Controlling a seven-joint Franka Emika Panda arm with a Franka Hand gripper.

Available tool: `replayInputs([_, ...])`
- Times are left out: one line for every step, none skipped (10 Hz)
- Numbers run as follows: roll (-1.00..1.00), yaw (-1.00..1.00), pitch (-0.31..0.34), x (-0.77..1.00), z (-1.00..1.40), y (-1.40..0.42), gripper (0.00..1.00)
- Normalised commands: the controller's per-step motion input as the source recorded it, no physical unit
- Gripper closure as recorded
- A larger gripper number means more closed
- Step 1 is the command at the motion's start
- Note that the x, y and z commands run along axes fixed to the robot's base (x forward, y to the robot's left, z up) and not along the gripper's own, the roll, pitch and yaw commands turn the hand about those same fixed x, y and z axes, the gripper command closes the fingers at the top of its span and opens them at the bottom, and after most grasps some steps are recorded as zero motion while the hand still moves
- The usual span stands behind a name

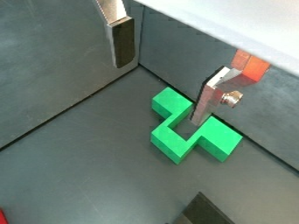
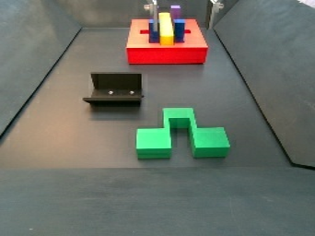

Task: Pick up the green object. Move up. Place the green object on the fixture. Regrasp the green object. Move to above the board. Insert the green object.
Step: Pick up the green object.

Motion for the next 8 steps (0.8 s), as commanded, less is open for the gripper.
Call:
replayInputs([0.00,-0.19,0.041,0.15,-0.22,0.16,0.00])
replayInputs([0.00,-0.30,0.083,0.16,-0.20,0.27,0.00])
replayInputs([0.00,-0.29,0.099,0.14,-0.20,0.31,0.00])
replayInputs([0.00,-0.34,0.147,0.21,-0.12,0.46,0.00])
replayInputs([0.00,-0.25,0.131,0.18,-0.18,0.37,0.00])
replayInputs([0.01,-0.03,0.000,0.13,-0.53,0.19,0.00])
replayInputs([0.05,0.00,0.000,0.16,-0.72,0.11,0.00])
replayInputs([0.04,0.04,-0.003,0.15,-0.75,0.09,0.00])
